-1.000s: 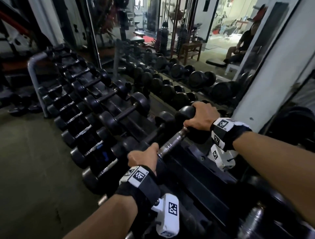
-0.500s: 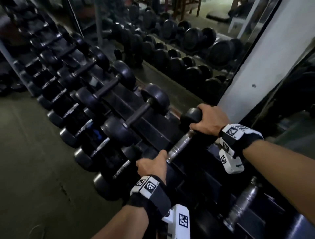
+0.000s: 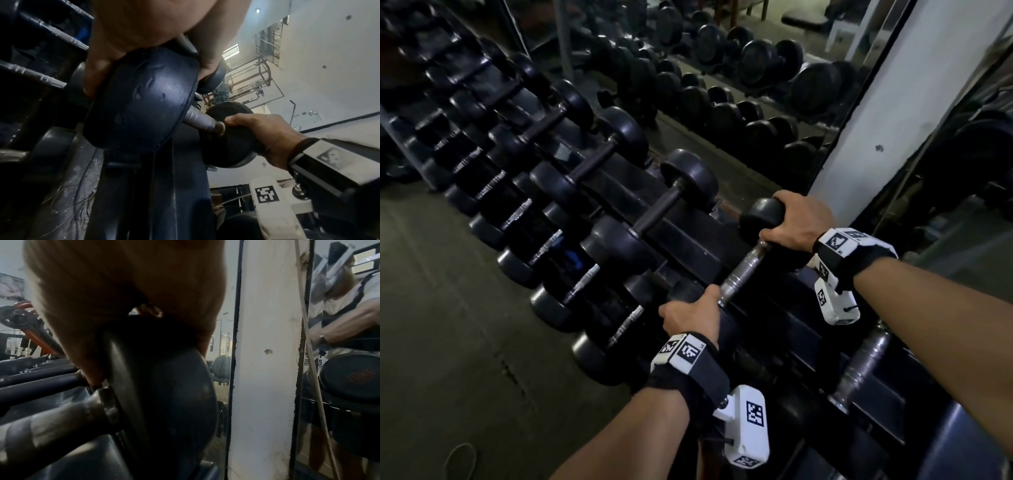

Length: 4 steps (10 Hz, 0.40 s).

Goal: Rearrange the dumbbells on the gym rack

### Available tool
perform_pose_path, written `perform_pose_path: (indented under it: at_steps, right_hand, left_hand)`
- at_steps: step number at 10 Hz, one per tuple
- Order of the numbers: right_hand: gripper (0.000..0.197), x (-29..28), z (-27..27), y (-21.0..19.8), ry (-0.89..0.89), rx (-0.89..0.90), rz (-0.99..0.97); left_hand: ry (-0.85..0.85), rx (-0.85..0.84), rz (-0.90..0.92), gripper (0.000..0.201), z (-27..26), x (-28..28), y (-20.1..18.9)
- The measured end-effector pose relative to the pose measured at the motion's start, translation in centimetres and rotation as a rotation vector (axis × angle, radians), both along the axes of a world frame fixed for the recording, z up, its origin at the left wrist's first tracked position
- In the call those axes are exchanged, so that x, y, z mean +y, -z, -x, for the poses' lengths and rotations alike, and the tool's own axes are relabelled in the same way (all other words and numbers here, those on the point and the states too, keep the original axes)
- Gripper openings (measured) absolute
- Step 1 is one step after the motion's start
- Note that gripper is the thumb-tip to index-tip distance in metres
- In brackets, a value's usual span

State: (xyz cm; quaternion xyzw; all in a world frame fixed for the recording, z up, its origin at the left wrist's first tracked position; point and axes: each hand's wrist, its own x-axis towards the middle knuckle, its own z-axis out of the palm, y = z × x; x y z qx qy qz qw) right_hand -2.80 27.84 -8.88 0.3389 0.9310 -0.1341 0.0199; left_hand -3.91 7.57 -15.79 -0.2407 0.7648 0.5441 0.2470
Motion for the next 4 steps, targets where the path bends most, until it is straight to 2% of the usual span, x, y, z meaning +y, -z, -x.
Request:
perform_pose_path:
  at_steps: [1, 2, 3, 4]
  right_hand:
    - [0.061, -0.1, -0.2, -0.1, 0.020, 0.012, 0.027]
    - [0.075, -0.5, -0.5, -0.3, 0.048, 0.016, 0.107]
    - [0.095, -1.3, -1.1, -0.8, 0.079, 0.077, 0.146]
    - [0.074, -2.2, -3.0, -1.3, 0.143, 0.334, 0.130]
  left_hand:
    - [0.005, -0.010, -0.024, 0.070, 0.1, -0.2, 0.2]
    - [0.074, -0.014, -0.020, 0.080, 0.3, -0.9, -0.2]
    - [0.159, 0.089, -0.028, 0.095, 2.1, -3.0, 0.1]
    - [0.319, 0.183, 0.019, 0.075, 4.9, -6.3, -0.4]
